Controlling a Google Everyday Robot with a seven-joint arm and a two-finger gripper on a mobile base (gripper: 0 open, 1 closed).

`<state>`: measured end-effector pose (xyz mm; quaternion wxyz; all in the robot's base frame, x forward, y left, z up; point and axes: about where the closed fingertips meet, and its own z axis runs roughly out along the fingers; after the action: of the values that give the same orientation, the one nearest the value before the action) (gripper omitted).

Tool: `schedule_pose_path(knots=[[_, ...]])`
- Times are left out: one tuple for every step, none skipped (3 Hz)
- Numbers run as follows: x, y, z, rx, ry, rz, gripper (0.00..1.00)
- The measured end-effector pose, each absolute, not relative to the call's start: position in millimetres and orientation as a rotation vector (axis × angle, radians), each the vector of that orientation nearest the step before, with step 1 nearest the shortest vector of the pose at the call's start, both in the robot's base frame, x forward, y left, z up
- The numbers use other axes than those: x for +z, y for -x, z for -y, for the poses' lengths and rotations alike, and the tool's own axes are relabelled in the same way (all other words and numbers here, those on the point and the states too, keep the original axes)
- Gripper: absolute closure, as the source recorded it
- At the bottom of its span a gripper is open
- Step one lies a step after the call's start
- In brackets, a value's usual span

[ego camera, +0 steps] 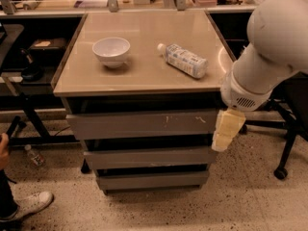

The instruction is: Open top drawer

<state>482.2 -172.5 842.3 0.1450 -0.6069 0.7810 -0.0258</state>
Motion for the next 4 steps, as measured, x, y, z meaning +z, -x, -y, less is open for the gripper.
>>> schedule_pose_path(knots=[[772,-509,156,-0.045,1.787,-2.256,0.0],[769,-507,154,-0.036,1.793,-2.249,0.0],[744,-511,142,0.003,1.771,-2.243,0.0],[717,-528,126,0.035,1.743,-2.23,0.0]])
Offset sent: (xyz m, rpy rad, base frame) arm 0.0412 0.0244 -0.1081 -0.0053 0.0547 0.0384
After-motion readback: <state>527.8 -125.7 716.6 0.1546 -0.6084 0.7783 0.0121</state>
